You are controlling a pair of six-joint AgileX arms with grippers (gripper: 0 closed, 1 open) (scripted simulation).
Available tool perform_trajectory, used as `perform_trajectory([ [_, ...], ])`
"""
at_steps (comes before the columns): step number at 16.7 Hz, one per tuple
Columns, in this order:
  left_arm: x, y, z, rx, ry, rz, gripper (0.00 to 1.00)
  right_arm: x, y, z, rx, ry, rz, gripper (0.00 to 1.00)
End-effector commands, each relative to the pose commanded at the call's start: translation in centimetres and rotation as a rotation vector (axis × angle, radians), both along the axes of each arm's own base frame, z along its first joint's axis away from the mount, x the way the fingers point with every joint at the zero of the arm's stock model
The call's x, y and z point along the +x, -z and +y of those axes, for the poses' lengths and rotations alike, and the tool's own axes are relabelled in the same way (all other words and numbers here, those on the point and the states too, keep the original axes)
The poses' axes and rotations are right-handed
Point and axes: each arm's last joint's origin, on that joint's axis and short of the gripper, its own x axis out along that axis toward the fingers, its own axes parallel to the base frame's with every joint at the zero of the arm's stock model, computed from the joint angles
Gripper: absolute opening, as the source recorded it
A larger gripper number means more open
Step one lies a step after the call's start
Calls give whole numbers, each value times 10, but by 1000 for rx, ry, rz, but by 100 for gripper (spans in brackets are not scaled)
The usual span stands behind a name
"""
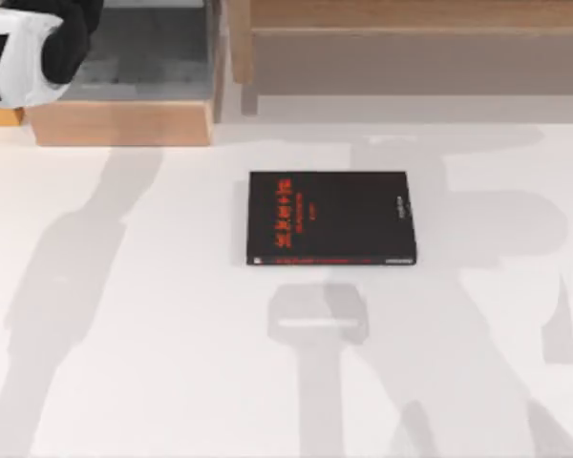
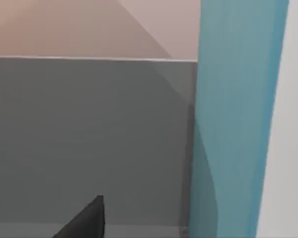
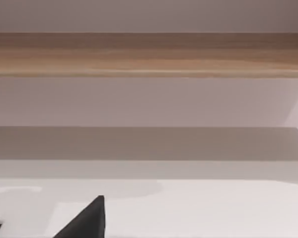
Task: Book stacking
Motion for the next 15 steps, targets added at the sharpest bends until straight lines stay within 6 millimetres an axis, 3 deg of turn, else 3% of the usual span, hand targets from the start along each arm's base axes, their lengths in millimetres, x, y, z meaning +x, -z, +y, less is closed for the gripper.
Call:
perform_trajectory([
  [2,2,1,-11,1,-2,5,100,0,0,0,0,0,0,100],
  [6,2,1,-12,1,-2,5,100,0,0,0,0,0,0,100],
  [15,2,1,-12,1,-2,5,32,0,0,0,0,0,0,100],
])
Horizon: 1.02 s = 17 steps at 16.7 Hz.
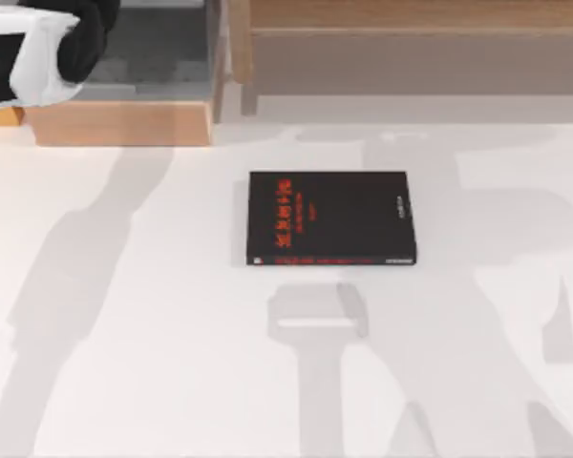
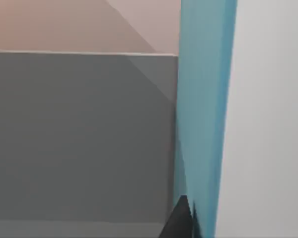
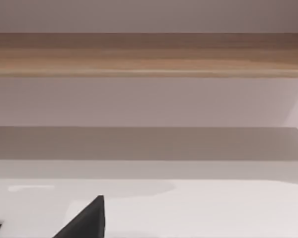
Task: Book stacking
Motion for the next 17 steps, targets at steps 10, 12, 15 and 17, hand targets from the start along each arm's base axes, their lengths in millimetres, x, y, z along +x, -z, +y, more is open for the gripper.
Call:
perform_trajectory([
  [10,0,0,0,0,0,0,0,0,0,0,0,0,0,100],
  [12,0,0,0,0,0,0,0,0,0,0,0,0,0,100],
  [15,-1,-2,4,4,-16,-4,0,0,0,0,0,0,0,100],
  [17,-2,-6,11,9,-57,-11,0,0,0,0,0,0,0,100],
])
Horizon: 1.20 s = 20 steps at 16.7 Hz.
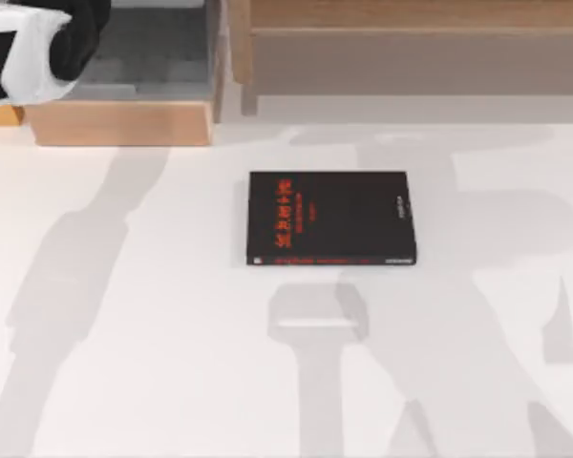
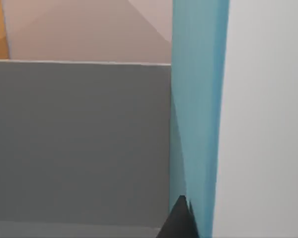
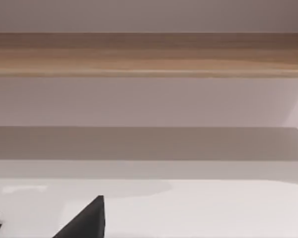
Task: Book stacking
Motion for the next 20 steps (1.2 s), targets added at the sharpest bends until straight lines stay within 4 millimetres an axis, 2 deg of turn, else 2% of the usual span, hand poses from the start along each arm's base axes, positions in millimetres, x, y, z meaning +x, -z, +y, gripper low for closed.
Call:
perform_trajectory([
  [5,-3,-5,14,9,-84,-1,0,0,0,0,0,0,0,100],
  [12,-7,-5,-8,-6,44,9,0,0,0,0,0,0,0,100],
  [18,-7,-3,-7,-5,48,13,0,0,0,0,0,0,0,100],
  [20,-11,-9,-9,16,43,4,0,0,0,0,0,0,0,100],
])
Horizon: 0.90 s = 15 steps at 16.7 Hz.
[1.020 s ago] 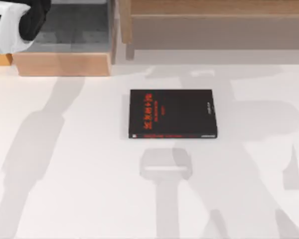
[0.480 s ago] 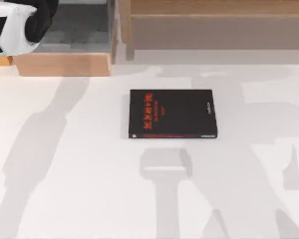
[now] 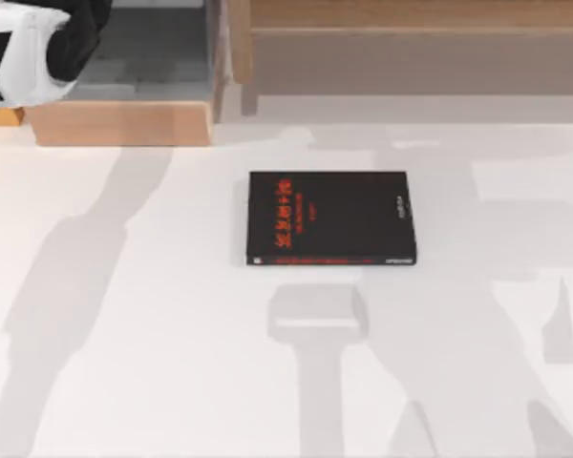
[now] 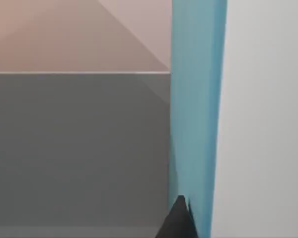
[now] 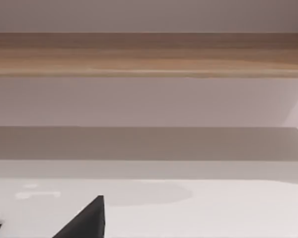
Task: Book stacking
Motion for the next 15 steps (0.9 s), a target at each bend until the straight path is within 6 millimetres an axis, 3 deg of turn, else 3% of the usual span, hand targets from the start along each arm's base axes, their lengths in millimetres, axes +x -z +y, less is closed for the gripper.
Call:
perform_trajectory([
  [5,-35,-48,-15,138,-41,-91,0,0,0,0,0,0,0,100],
  [10,-95,-105,-50,310,-79,-188,0,0,0,0,0,0,0,100],
  [13,-132,-122,-76,428,-84,-192,0,0,0,0,0,0,0,100],
  [15,-153,-123,-93,524,-72,-167,0,0,0,0,0,0,0,100],
])
